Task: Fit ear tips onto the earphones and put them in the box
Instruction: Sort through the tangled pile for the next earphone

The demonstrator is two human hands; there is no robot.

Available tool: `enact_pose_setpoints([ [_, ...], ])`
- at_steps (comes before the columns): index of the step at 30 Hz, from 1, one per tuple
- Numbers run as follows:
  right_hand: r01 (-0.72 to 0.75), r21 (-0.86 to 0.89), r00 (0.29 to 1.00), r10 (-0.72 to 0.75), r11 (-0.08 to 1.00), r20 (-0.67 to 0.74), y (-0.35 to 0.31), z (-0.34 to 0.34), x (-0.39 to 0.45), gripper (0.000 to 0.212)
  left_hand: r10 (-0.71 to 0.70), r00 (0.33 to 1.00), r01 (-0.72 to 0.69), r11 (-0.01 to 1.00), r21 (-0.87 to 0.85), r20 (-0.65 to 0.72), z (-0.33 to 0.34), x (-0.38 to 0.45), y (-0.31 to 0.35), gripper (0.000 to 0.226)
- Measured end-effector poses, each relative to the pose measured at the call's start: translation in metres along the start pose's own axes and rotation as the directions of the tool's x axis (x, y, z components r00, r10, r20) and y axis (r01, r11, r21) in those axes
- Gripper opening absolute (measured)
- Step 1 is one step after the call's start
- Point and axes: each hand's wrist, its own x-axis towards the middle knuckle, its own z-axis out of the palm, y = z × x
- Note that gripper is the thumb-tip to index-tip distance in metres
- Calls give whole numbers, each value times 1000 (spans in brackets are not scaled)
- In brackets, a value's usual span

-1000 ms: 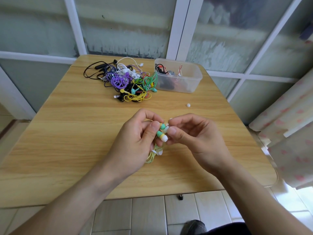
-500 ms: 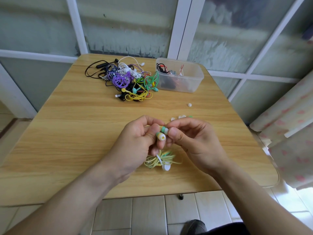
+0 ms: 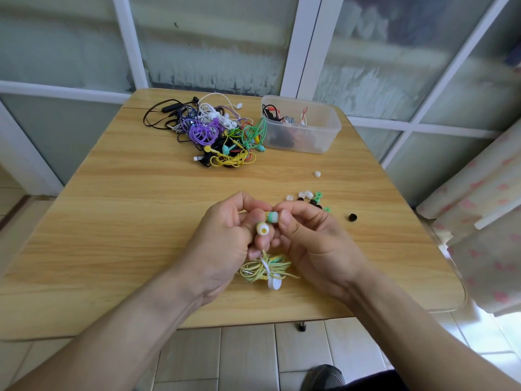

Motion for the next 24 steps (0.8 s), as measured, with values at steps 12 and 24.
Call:
enact_pose_setpoints([
  [12,293,-695,909,-416,657,-10,-12,-5,-1,6,-42,994,39,999,-33,-97,3,-2,1,24],
  [24,162,-575,944,-295,802,-146,-15,8,-6,19,284,949,-244,937,248,-136,5,-2,-5,21],
])
